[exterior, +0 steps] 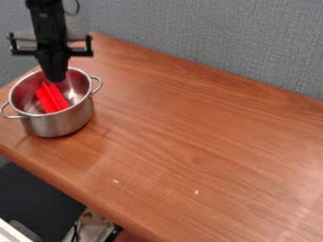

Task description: Move the red object from the metal pot to the table

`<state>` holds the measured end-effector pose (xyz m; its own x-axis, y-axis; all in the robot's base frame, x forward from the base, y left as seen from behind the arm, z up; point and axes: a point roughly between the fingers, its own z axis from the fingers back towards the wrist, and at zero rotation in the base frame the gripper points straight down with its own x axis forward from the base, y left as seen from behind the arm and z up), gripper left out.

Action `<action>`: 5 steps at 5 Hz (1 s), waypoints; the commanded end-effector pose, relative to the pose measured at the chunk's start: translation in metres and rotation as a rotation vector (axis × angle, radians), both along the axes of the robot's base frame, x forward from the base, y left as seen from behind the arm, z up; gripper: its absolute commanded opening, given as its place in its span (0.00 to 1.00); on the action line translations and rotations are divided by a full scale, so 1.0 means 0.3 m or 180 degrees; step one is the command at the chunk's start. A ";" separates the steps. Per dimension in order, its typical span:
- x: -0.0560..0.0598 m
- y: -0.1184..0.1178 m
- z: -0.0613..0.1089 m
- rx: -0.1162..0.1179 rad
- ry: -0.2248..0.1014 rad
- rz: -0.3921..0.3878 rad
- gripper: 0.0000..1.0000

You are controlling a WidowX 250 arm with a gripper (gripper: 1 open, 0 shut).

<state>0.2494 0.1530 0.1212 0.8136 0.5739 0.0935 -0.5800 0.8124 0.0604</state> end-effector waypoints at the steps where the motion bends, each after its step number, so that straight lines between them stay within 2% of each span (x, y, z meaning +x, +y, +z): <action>1: 0.014 -0.004 0.077 0.0066 -0.0189 -0.0027 1.00; 5: -0.016 0.040 -0.062 0.0205 0.0018 0.0030 1.00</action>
